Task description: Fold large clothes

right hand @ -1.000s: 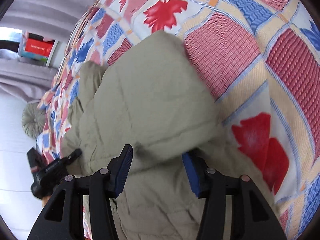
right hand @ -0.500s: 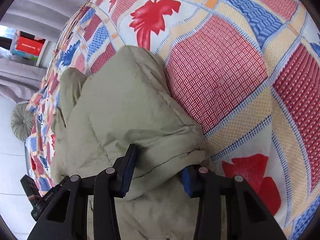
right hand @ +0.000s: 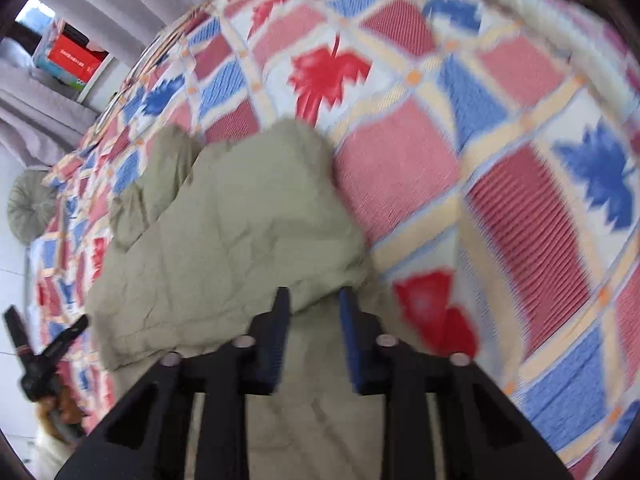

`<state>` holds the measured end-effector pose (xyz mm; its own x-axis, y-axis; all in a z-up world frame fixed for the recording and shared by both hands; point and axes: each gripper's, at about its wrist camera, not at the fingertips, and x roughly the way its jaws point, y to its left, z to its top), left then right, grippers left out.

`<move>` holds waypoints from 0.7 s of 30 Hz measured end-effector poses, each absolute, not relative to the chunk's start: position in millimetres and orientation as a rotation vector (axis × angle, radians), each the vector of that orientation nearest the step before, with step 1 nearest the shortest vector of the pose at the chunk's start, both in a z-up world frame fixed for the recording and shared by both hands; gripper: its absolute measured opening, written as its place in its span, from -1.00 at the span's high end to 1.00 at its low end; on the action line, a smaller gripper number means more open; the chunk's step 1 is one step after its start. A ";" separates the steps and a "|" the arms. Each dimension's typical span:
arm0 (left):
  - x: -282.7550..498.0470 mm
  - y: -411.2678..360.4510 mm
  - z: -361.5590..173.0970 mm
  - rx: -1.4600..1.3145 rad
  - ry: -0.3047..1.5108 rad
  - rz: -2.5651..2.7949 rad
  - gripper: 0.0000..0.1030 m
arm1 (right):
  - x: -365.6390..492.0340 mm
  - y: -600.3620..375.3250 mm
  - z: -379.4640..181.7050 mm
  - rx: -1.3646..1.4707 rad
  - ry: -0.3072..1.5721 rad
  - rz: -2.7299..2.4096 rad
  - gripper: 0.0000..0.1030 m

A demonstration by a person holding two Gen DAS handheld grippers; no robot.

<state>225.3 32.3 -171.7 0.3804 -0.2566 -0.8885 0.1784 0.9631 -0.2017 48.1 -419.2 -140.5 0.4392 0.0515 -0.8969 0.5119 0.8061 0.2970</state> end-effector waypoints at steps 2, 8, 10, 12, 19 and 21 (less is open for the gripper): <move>236.9 15.4 -170.6 -0.055 1.138 -0.300 0.77 | 60.2 -433.9 -135.3 0.598 1.057 -0.361 0.63; 246.3 -22.5 -190.4 0.003 1.149 -0.321 0.77 | 109.4 -452.3 -148.1 0.711 1.019 -0.296 0.64; 238.2 -23.6 -211.1 0.062 1.188 -0.294 0.77 | 122.9 -437.8 -156.0 0.661 1.056 -0.210 0.64; 229.2 -20.6 -231.0 0.094 1.219 -0.281 0.77 | 130.2 -427.4 -172.9 0.605 1.123 -0.174 0.64; 224.2 -18.7 -253.7 0.063 1.216 -0.279 0.77 | 131.0 -417.6 -217.9 0.506 1.145 -0.216 0.76; 225.3 -20.3 -254.9 0.065 1.219 -0.264 0.77 | 133.1 -413.1 -218.4 0.462 1.150 -0.225 0.76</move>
